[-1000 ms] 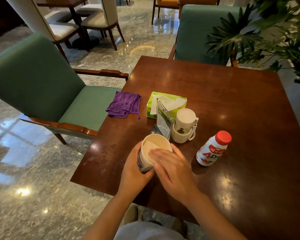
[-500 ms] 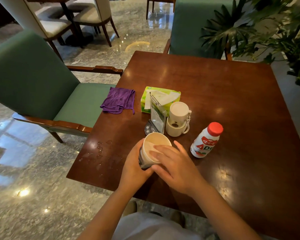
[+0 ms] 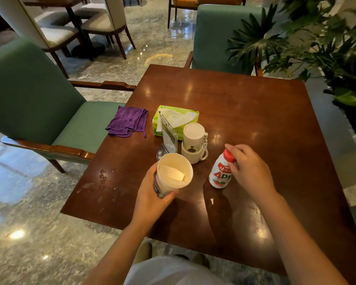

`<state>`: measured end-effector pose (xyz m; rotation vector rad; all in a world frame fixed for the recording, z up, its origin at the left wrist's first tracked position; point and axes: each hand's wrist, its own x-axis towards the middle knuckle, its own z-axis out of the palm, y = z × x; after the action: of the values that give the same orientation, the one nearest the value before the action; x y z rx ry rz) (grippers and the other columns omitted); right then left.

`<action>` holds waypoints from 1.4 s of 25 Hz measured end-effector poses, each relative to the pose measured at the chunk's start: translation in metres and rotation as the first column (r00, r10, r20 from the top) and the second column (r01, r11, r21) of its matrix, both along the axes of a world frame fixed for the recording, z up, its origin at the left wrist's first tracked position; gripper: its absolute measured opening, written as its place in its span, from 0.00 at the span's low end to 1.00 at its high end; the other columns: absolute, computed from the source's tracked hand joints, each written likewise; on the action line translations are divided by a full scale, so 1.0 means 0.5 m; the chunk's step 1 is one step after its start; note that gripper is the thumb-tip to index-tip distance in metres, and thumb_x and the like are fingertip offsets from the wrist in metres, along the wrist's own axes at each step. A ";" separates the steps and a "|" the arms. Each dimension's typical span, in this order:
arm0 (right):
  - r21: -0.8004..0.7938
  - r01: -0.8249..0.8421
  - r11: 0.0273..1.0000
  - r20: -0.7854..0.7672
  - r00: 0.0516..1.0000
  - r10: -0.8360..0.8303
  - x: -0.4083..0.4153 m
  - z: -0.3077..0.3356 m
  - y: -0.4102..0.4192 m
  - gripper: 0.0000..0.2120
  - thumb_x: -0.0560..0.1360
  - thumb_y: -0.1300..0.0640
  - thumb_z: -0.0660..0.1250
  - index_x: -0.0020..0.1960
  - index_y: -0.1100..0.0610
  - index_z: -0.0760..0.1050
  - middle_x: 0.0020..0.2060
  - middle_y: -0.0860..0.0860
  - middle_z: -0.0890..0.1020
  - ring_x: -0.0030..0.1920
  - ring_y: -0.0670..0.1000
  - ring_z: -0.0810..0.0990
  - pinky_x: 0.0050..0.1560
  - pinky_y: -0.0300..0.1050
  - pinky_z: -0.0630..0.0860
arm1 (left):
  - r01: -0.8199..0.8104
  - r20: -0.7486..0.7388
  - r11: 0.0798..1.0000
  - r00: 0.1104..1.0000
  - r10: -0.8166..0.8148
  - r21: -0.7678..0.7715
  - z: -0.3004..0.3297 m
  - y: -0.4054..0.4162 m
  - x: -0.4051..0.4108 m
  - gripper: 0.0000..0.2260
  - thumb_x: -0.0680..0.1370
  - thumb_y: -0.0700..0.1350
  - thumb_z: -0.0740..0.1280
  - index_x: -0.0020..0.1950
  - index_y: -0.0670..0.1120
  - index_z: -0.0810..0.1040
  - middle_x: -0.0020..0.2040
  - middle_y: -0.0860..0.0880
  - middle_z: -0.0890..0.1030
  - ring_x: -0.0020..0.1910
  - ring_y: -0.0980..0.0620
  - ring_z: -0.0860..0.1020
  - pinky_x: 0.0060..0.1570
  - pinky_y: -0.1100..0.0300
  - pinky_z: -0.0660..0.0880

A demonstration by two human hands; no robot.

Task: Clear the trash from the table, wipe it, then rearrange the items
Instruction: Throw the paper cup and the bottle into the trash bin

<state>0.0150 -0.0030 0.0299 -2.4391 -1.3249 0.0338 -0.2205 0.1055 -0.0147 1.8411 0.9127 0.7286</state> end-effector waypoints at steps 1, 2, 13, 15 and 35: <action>0.013 -0.029 1.000 0.006 1.000 0.029 0.002 -0.002 -0.001 0.25 0.70 0.61 0.71 0.65 0.52 0.70 0.58 0.53 0.76 0.55 0.57 0.76 0.45 0.52 0.78 | -0.007 -0.002 1.000 1.000 0.007 -0.005 -0.001 -0.006 0.003 0.38 0.65 0.46 0.78 0.64 0.72 0.60 0.60 0.78 0.67 0.62 0.73 0.66 0.52 0.81 0.64; 0.026 -0.062 0.998 0.019 0.998 0.061 0.002 -0.002 -0.002 0.25 0.69 0.62 0.71 0.64 0.53 0.71 0.56 0.53 0.77 0.53 0.57 0.77 0.43 0.51 0.78 | -0.016 -0.001 1.000 1.000 0.016 -0.010 -0.002 -0.011 0.005 0.38 0.65 0.47 0.78 0.64 0.72 0.60 0.60 0.78 0.67 0.62 0.73 0.66 0.53 0.81 0.64; 0.181 -0.421 0.889 0.036 0.906 0.421 -0.101 0.092 0.013 0.22 0.64 0.53 0.75 0.56 0.48 0.74 0.44 0.47 0.77 0.44 0.49 0.78 0.31 0.43 0.75 | -0.206 -0.019 0.977 0.978 0.207 0.056 0.037 -0.021 -0.080 0.38 0.64 0.53 0.77 0.63 0.74 0.58 0.59 0.80 0.64 0.61 0.76 0.64 0.50 0.83 0.64; 0.186 -0.452 0.872 -0.014 0.886 0.463 -0.138 0.114 0.039 0.22 0.64 0.52 0.75 0.57 0.47 0.74 0.44 0.46 0.76 0.45 0.49 0.77 0.33 0.45 0.75 | -0.251 0.004 0.965 0.968 0.251 0.071 0.051 -0.005 -0.116 0.37 0.63 0.56 0.76 0.64 0.74 0.58 0.60 0.80 0.65 0.61 0.75 0.65 0.50 0.83 0.63; 0.242 -0.366 0.899 -0.194 0.889 0.414 -0.739 0.061 0.611 0.22 0.65 0.58 0.75 0.57 0.48 0.74 0.47 0.48 0.76 0.47 0.52 0.77 0.36 0.49 0.77 | -0.286 -0.029 0.953 0.958 0.284 -0.098 -0.037 0.575 -0.699 0.35 0.63 0.52 0.76 0.65 0.68 0.63 0.65 0.64 0.69 0.64 0.61 0.69 0.58 0.66 0.70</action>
<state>-0.3543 0.3023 0.0602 -1.8986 -1.5991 0.2790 -0.5701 0.3929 -0.0333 1.6450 1.2201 0.8290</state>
